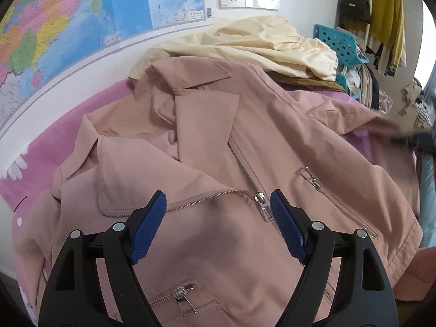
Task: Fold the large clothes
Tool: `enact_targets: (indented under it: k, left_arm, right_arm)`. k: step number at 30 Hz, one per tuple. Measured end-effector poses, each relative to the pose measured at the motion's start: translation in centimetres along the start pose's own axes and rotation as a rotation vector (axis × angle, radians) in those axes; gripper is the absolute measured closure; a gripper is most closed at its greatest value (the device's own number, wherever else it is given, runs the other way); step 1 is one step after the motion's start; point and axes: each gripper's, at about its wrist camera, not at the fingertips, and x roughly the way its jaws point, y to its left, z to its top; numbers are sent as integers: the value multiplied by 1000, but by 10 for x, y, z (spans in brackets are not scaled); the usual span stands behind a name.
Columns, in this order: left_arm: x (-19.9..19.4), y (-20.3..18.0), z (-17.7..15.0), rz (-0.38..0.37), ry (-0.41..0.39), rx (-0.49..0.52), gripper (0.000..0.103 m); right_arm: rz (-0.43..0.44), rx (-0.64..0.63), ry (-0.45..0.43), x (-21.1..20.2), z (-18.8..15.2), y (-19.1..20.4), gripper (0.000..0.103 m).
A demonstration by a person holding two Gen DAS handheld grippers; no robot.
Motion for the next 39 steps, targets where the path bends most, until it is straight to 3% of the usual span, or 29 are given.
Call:
enact_targets:
  k: [5,9,11,13,18,20,21,22,25,28,32,36,39]
  left_arm:
    - [-1,-3,-1,-50,10,-16,25]
    - [4,-14,-2,-79,34,7,25]
    - [4,-16,0,-91,29,20,25]
    - [2,-12,4,-98,21,10,25]
    - [-15,16,7,-115,-37,-86,25]
    - [-23,33,1,-95,-59,-126,24]
    - [-27,43,-3,-84,-64,-151,23]
    - [-29,52,-8,-75,-64,-170,23]
    - [-33,79,-23,-21,-47,-230,23]
    - [-33,101,-39,13,-20,-276,23]
    - [-33,112,-49,18,-9,-278,23]
    - [-25,110,-46,-18,-5,-261,23]
    - [-23,105,-44,-45,-4,-248,23]
  right_arm:
    - [-279,-55,-152,-33,44,-12,98]
    - [-338,-161,-224,-40,55,22,98]
    - [-377,-253,-301,-52,61,54,98]
    - [-356,-325,-383,-66,71,84,98]
    - [-256,-645,-523,-81,81,201,91]
    - [-192,-761,-520,-66,75,243,70]
    - [-161,-810,-505,-56,69,263,43]
    - [-109,-867,-462,-39,61,285,25]
    - [69,-964,-306,-7,39,317,25]
    - [252,-945,-199,-7,32,322,25]
    - [466,-772,-135,-25,38,291,24]
    - [564,-478,-93,-22,47,239,17]
    - [562,-445,-100,-31,35,230,16]
